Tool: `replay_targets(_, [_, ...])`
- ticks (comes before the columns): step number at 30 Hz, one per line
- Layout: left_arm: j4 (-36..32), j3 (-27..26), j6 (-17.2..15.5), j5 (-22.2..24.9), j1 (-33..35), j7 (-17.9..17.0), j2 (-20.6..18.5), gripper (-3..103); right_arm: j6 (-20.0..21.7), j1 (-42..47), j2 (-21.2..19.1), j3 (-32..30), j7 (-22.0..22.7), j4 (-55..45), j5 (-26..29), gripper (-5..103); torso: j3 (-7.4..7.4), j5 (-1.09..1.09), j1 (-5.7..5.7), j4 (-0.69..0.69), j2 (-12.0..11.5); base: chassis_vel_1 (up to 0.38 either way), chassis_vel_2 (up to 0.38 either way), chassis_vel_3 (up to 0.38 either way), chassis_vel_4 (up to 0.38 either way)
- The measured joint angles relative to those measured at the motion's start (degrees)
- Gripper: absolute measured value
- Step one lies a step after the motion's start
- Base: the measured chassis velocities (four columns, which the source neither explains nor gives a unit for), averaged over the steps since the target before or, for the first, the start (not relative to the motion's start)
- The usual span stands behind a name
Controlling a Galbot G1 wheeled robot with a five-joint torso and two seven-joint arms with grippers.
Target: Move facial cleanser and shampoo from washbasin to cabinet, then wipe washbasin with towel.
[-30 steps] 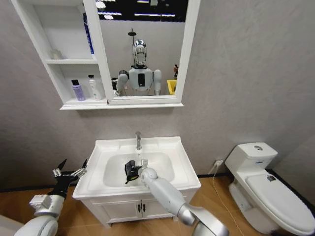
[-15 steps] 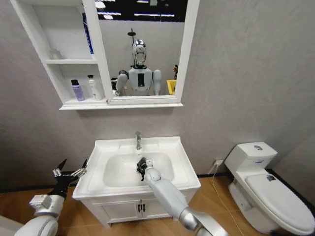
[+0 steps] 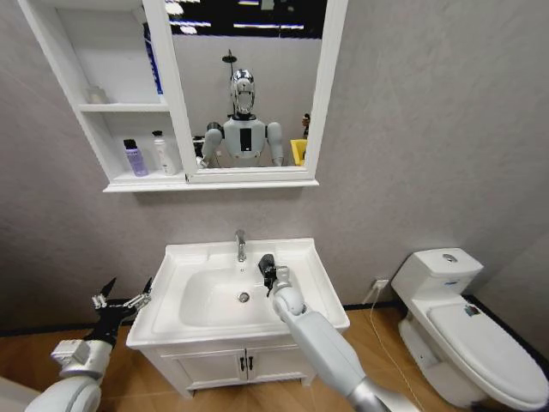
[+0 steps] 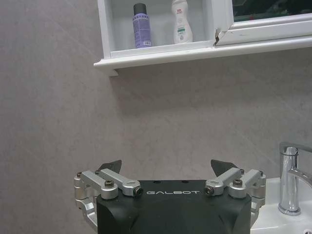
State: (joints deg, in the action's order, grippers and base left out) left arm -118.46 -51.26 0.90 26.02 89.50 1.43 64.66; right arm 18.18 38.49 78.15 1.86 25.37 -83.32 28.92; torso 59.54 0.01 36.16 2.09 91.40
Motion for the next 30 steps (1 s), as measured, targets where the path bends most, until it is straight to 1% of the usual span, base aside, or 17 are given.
replay_targets(3, [0.0,0.0,0.0,0.0,0.0,0.0,0.0,100,-0.9,0.8,-1.7,-4.2,-0.9,-0.8,-1.0,1,0.00,0.00,0.01,0.00,0.0,0.000,0.000,0.000,0.000])
replay_targets(5, [0.0,0.0,0.0,0.0,0.0,0.0,0.0,100,-1.0,0.9,-1.9,-4.7,-1.1,-0.7,-1.0,1,0.00,0.00,0.01,0.00,0.0,0.000,0.000,0.000,0.000])
replay_targets(7, [0.0,0.0,0.0,0.0,0.0,0.0,0.0,100,-1.6,1.5,-2.9,-7.6,-2.2,0.5,-1.0,1,0.00,0.00,0.01,-0.01,0.0,0.000,0.000,0.000,0.000])
replay_targets(8, [0.0,0.0,0.0,0.0,0.0,0.0,0.0,100,-1.6,1.5,-2.9,-7.6,-2.2,0.5,-1.0,1,0.00,0.00,0.01,-0.01,0.0,0.000,0.000,0.000,0.000])
replay_targets(10, [0.0,0.0,0.0,0.0,0.0,0.0,0.0,100,-3.1,1.8,-3.7,-9.4,-4.1,2.6,-0.6,1,0.00,0.00,0.01,-0.01,0.0,0.000,0.000,0.000,0.000])
replay_targets(11, [0.0,0.0,0.0,0.0,0.0,0.0,0.0,100,-3.1,1.8,-3.7,-9.4,-4.1,2.6,-0.6,1,0.00,0.00,0.01,-0.01,0.0,0.000,0.000,0.000,0.000])
replay_targets(14, [0.0,0.0,0.0,0.0,0.0,0.0,0.0,100,-6.8,1.0,-3.9,-10.7,-8.0,7.5,0.4,1,0.01,0.00,0.01,0.00,0.0,0.000,0.000,0.000,0.000])
replay_targets(17, [0.0,0.0,0.0,0.0,0.0,0.0,0.0,100,-7.7,0.4,-3.9,-11.5,-9.3,9.9,0.6,1,0.01,-0.01,0.01,0.01,0.0,0.000,0.000,0.000,0.000])
replay_targets(21, [0.0,0.0,0.0,0.0,0.0,0.0,0.0,100,-8.0,-0.3,-4.4,-11.5,-10.8,11.3,1.6,1,0.00,-0.01,0.02,0.01,0.0,0.000,0.000,0.000,0.000])
replay_targets(22, [0.0,0.0,0.0,0.0,0.0,0.0,0.0,100,-7.1,-0.5,-4.8,-11.4,-11.6,11.4,1.9,1,0.00,-0.01,0.02,0.01,0.0,0.000,0.000,0.000,0.000])
replay_targets(25, [0.0,0.0,0.0,0.0,0.0,0.0,0.0,100,-6.5,-0.7,-5.3,-11.3,-12.4,11.4,2.2,1,0.00,-0.01,0.02,0.01,0.0,0.000,0.000,0.000,0.000])
replay_targets(28, [0.0,0.0,0.0,0.0,0.0,0.0,0.0,100,-4.4,-1.4,-7.9,-11.0,-15.7,11.5,2.9,1,0.01,-0.01,0.02,0.01,0.0,0.000,0.000,0.000,0.000])
replay_targets(30, [0.0,0.0,0.0,0.0,0.0,0.0,0.0,100,-4.3,-1.5,-8.5,-11.0,-16.0,11.5,3.2,1,0.00,-0.01,0.02,0.00,0.0,0.000,0.000,0.000,0.000])
